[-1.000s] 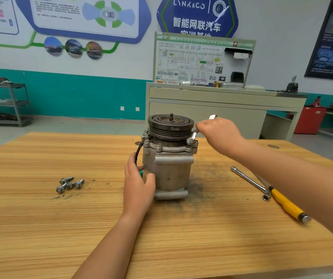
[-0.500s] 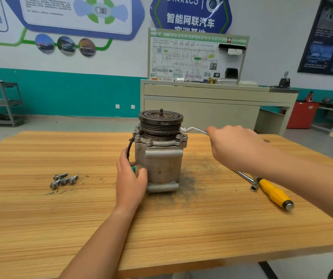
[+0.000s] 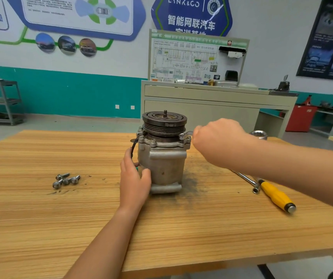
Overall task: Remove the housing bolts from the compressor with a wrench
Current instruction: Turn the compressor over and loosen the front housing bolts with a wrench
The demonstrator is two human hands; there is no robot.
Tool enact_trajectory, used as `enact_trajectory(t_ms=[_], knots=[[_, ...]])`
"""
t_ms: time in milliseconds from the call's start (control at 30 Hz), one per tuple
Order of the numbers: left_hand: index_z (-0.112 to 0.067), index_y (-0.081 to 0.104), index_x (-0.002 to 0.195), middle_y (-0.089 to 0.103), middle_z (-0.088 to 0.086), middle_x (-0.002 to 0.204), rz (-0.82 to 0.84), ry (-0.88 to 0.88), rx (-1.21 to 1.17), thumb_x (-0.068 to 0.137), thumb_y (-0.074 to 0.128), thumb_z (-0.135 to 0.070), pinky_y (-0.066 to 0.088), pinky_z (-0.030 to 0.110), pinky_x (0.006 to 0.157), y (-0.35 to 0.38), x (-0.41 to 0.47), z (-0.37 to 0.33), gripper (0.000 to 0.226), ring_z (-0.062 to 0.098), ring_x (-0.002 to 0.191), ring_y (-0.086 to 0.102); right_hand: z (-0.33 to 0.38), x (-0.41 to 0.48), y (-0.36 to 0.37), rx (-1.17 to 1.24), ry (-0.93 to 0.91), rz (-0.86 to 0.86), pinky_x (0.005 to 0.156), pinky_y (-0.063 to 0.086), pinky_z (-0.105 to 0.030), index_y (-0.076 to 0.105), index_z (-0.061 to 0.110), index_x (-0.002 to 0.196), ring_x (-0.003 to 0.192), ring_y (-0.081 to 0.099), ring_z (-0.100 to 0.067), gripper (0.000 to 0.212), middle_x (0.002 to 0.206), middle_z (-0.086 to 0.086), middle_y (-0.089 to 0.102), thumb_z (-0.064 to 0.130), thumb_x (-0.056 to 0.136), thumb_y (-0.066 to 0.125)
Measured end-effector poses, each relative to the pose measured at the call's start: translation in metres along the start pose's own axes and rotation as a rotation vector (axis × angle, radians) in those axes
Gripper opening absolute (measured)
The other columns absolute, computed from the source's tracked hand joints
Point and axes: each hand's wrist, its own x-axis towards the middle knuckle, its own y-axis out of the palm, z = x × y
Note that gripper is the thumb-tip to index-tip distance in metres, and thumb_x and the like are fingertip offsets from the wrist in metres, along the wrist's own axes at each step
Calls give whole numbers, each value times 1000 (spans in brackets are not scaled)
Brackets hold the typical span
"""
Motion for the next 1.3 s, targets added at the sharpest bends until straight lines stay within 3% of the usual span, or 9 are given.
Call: enact_trajectory(t_ms=[67, 233, 367, 533, 633, 867, 1000, 1167, 1300], knots=[[-20, 19, 147, 32, 2, 144, -1, 2, -5, 89, 49, -4, 32, 22, 88, 1, 1, 0, 67, 1, 108, 37, -10, 5, 3, -33, -16, -10, 41, 28, -25, 52, 11, 105, 51, 35, -14, 18, 63, 1, 37, 8, 93, 39], [-21, 19, 148, 30, 0, 146, -7, -6, -19, 89, 49, -5, 29, 17, 88, 2, 2, 0, 67, -3, 110, 32, -36, 20, 5, -105, -57, -14, 40, 24, -23, 53, 13, 108, 49, 36, -12, 27, 62, 2, 39, 4, 89, 36], [-19, 20, 147, 30, 0, 145, -12, -1, -25, 89, 49, -5, 23, -5, 74, 3, 3, 2, 66, -16, 100, 27, -48, 37, 13, -118, -60, -5, 41, 23, -22, 51, 16, 118, 51, 35, -11, 35, 64, 3, 38, 2, 89, 38], [-21, 20, 147, 30, -1, 146, -15, -4, -33, 90, 49, -6, 28, 14, 86, 3, 4, 1, 66, -14, 101, 28, -49, 44, 39, -23, -16, -47, 41, 27, -20, 41, 19, 132, 50, 34, -9, 43, 63, 4, 35, 2, 92, 38], [-21, 20, 147, 30, -2, 145, -19, 7, -28, 90, 49, -6, 27, 11, 85, 4, 4, 0, 66, -18, 98, 24, -44, 39, 53, 25, 26, -67, 40, 27, -20, 40, 17, 129, 48, 33, -8, 40, 60, 4, 35, 2, 92, 38], [-20, 20, 147, 32, 1, 143, -20, -2, -16, 89, 50, -7, 30, 20, 89, 3, 5, -1, 66, -4, 105, 32, -20, 14, 52, 66, 21, -86, 37, 25, -23, 39, 10, 115, 44, 32, -12, 27, 55, 1, 35, 3, 89, 41], [-21, 21, 147, 32, 1, 142, -13, -4, -23, 89, 50, -7, 32, 22, 88, 2, 3, -2, 66, 0, 105, 36, -15, 13, 45, 7, 13, -93, 36, 24, -26, 42, 4, 119, 43, 30, -15, 31, 54, -1, 31, 2, 88, 42], [-22, 22, 146, 34, -4, 135, -17, -22, -45, 90, 48, -6, 32, 15, 80, 3, 2, -1, 65, -2, 100, 37, -14, 12, 45, 12, 1, -116, 39, 23, -25, 41, 4, 125, 43, 30, -15, 34, 54, 0, 31, 19, 95, 32], [-23, 22, 146, 31, -10, 126, -15, -25, -49, 89, 48, -6, 33, 21, 82, 3, 3, -2, 65, 3, 103, 39, -21, 17, 43, -30, -40, -133, 37, 24, -24, 44, 5, 121, 42, 33, -15, 30, 53, 0, 33, 14, 95, 33]])
